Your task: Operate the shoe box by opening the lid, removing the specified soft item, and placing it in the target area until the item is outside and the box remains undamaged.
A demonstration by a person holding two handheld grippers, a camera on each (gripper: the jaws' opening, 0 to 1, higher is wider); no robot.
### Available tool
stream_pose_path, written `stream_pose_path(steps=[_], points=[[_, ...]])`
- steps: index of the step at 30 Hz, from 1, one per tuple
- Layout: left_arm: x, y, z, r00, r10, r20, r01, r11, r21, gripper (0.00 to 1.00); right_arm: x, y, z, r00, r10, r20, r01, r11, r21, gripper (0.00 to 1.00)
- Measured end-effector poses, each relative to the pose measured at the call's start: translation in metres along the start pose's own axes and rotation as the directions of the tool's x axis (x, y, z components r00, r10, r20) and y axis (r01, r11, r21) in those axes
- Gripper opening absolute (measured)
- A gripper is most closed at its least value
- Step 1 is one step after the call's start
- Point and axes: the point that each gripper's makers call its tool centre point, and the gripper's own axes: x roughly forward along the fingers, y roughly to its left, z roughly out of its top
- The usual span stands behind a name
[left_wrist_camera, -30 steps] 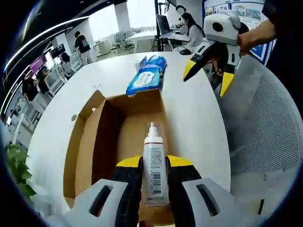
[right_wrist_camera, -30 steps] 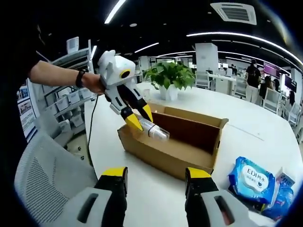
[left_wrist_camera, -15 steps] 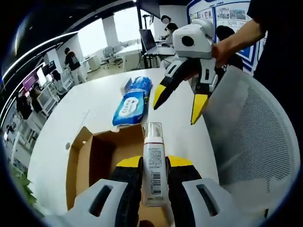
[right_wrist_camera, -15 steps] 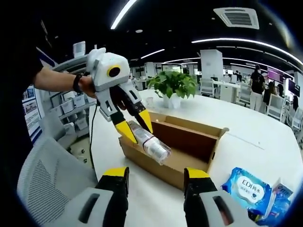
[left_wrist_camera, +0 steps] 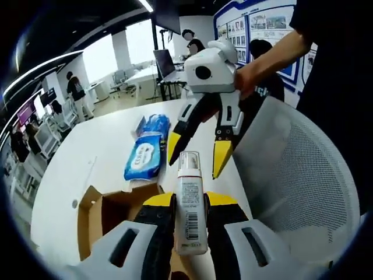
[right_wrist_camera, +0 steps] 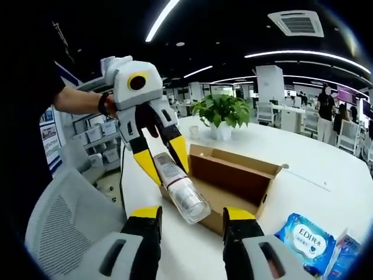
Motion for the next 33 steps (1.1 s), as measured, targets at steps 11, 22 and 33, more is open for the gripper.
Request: stream_pose_path(steps=[11, 22, 33], points=[[0.003, -0.016, 0.017, 0.994, -0.102, 0.044, 0.102, 0.995, 0.001, 0.18, -0.01, 0.014, 0.01, 0.993, 0.116, 0.033, -0.114, 0.992, -0.048, 0.22], [0.003, -0.033, 0.02, 0.969, -0.227, 0.093, 0.232, 0.971, -0.053, 0.18, -0.018, 0.041, 0.007, 0.971, 0.238, 0.012, -0.238, 0.971, -0.037, 0.17], [0.013, -0.038, 0.021, 0.959, -0.254, 0.127, 0.267, 0.959, -0.093, 0.19, -0.023, 0.042, 0.001, 0.972, 0.236, 0.001, -0.236, 0.972, 0.004, 0.16]])
